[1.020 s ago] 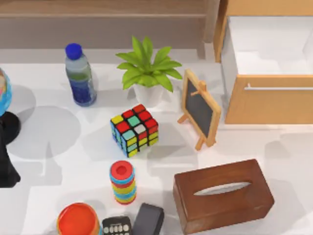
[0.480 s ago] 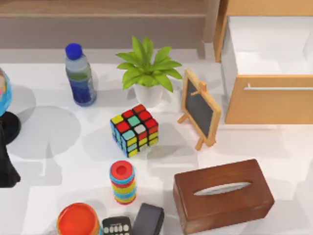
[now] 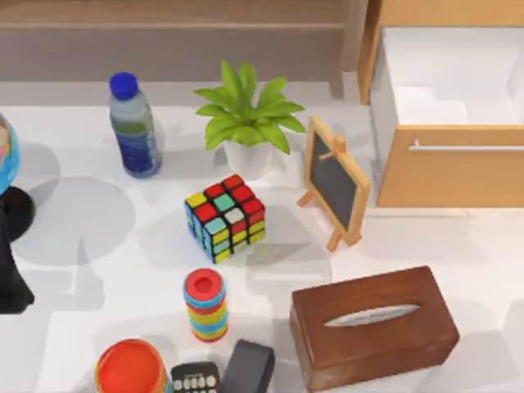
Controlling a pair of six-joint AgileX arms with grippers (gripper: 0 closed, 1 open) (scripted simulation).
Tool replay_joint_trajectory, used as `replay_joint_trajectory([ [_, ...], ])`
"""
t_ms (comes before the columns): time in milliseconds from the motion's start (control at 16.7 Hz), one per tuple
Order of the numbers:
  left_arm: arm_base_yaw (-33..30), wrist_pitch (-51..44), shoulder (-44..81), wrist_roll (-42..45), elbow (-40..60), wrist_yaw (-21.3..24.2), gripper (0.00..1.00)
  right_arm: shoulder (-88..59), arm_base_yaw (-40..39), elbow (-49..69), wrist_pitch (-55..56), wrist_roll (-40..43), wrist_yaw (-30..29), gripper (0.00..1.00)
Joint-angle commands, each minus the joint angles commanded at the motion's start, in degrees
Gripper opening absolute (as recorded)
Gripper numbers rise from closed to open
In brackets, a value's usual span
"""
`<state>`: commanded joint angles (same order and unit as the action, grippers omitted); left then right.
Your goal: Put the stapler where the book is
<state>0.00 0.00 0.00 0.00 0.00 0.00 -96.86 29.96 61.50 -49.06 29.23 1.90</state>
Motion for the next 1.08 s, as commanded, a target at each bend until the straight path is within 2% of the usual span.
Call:
replay_joint_trajectory([
  [420, 0.0, 0.0, 0.0, 0.0, 0.0, 0.0, 1.0, -1.23, 0.04, -1.79, 3.0, -0.04, -0.01, 0.0],
  [1080, 0.0, 0.0, 0.0, 0.0, 0.0, 0.0, 1.0, -1.23, 0.04, -1.79, 3.0, -0.04, -0.01, 0.83],
])
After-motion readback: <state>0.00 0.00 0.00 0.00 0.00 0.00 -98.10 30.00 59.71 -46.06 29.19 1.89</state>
